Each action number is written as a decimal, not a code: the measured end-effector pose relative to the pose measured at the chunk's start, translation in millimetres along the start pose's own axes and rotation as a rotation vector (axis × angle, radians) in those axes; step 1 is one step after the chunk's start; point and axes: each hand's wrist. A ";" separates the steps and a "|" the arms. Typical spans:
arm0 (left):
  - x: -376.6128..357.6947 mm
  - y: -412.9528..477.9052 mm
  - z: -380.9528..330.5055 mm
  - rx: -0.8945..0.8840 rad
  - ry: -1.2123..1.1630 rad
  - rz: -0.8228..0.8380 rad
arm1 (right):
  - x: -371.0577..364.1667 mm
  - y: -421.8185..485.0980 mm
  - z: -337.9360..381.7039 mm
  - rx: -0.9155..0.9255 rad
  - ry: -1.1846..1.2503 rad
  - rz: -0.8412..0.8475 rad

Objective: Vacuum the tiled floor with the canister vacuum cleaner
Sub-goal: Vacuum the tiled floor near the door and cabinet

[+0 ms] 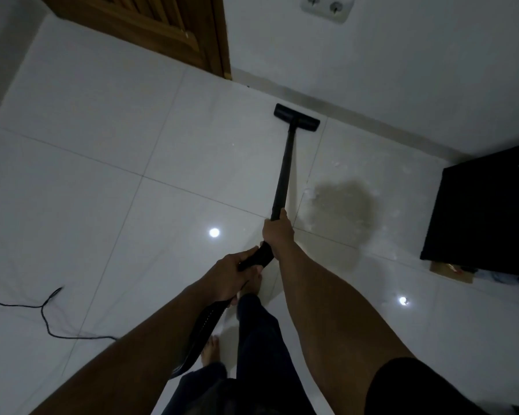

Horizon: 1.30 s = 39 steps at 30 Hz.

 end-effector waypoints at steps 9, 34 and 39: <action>17.8 10.1 -17.1 -0.050 0.016 -0.017 | 5.1 20.7 11.7 -0.006 0.371 0.086; -4.3 -15.6 0.7 -0.060 -0.068 -0.034 | -4.5 -4.7 -0.9 0.019 0.143 -0.059; 9.9 14.4 -17.6 -0.070 -0.118 -0.028 | 12.2 22.7 26.7 0.012 0.130 -0.035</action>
Point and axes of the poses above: each hand's wrist, its own y-axis towards the middle knuckle, its own x-axis out of the back of the hand, z = x × y, and after that the axes turned 14 degrees about z, right-handed
